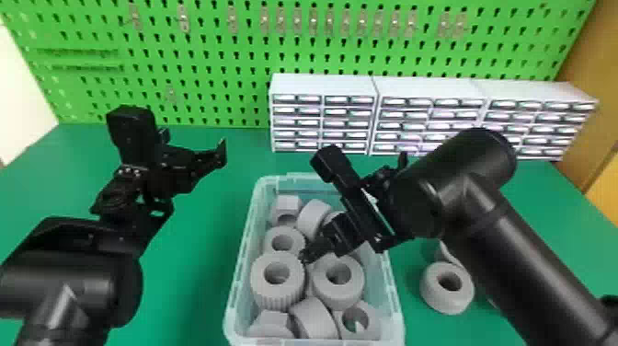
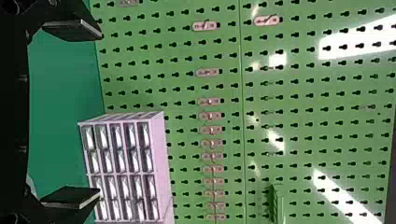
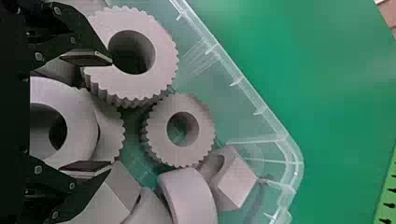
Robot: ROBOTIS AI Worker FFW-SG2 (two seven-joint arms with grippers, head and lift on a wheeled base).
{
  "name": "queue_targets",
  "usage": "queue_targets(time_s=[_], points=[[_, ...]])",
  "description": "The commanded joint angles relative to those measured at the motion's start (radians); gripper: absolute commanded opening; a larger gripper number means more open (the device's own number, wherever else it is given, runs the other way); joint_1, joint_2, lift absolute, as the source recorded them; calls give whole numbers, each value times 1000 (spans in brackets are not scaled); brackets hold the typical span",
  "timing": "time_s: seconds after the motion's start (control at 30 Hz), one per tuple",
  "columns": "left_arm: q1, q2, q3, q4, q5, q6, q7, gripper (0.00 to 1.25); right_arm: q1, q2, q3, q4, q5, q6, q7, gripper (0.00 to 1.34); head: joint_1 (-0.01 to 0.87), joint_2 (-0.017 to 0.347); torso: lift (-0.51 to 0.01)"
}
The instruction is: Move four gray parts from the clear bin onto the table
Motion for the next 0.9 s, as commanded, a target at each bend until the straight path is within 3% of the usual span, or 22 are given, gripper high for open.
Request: queue_targets(time_s=[0.0,0.87], points=[[-3,0,-3,2,1,0,0,1138,-10,-1,20,23,-26,-1,0,864,678,34,-50],[-3,0,-7,4,4,0,0,1137,-21,-3,40,40,-40,-5,2,864,678,34,-50]])
